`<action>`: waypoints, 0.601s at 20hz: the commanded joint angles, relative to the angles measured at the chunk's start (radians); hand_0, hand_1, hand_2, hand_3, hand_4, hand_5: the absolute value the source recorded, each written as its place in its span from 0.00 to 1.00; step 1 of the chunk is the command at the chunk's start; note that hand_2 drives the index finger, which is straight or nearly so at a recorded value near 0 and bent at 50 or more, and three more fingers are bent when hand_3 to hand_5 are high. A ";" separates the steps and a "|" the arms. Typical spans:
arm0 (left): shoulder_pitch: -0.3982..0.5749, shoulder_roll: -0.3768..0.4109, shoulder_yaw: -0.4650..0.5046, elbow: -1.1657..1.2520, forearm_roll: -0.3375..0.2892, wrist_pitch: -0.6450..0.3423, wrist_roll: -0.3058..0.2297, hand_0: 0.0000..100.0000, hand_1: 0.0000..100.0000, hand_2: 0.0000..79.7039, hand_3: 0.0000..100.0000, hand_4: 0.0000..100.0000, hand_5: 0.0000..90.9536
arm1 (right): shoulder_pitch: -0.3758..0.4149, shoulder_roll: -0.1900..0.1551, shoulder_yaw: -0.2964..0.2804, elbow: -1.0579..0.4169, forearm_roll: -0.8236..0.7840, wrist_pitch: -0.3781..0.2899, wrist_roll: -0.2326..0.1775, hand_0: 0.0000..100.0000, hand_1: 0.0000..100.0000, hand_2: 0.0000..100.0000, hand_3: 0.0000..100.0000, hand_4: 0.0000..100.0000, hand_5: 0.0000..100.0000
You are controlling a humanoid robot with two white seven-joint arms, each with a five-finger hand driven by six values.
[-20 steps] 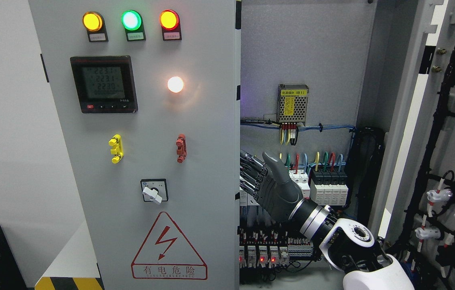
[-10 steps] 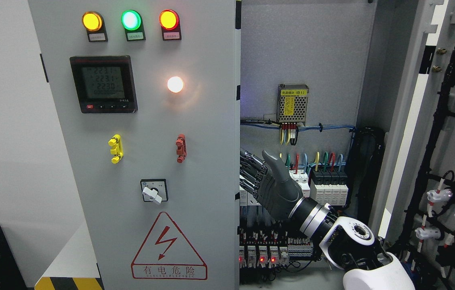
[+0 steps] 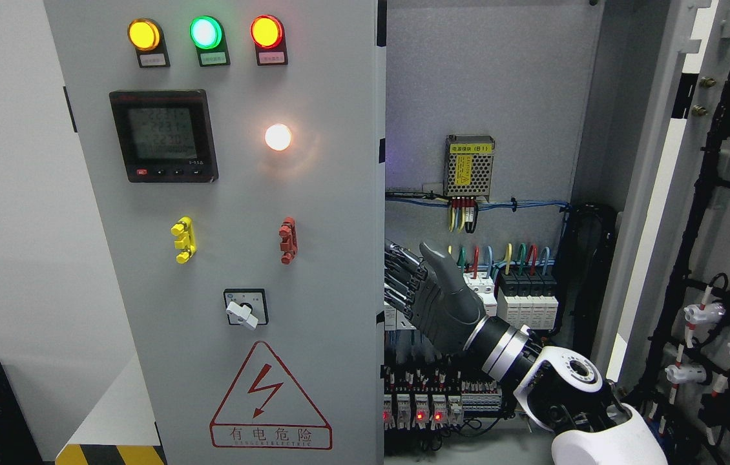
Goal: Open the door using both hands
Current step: 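Pull the light-panel door toward the robot with the right hand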
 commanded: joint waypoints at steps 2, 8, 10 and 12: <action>0.000 0.000 0.000 0.000 0.018 0.000 0.001 0.12 0.56 0.00 0.00 0.00 0.00 | 0.000 -0.001 -0.003 -0.002 0.000 -0.001 -0.015 0.06 0.14 0.00 0.00 0.00 0.00; 0.000 0.000 0.000 0.000 0.018 0.000 0.001 0.12 0.56 0.00 0.00 0.00 0.00 | 0.006 -0.001 -0.003 -0.003 0.000 -0.004 -0.018 0.06 0.14 0.00 0.00 0.00 0.00; 0.000 0.000 0.000 0.000 0.018 0.000 -0.001 0.12 0.56 0.00 0.00 0.00 0.00 | 0.011 -0.006 0.000 -0.028 0.000 -0.007 -0.017 0.06 0.14 0.00 0.00 0.00 0.00; 0.000 0.000 0.000 0.001 0.018 0.000 0.001 0.12 0.56 0.00 0.00 0.00 0.00 | 0.031 -0.027 0.000 -0.058 0.000 -0.007 -0.015 0.06 0.14 0.00 0.00 0.00 0.00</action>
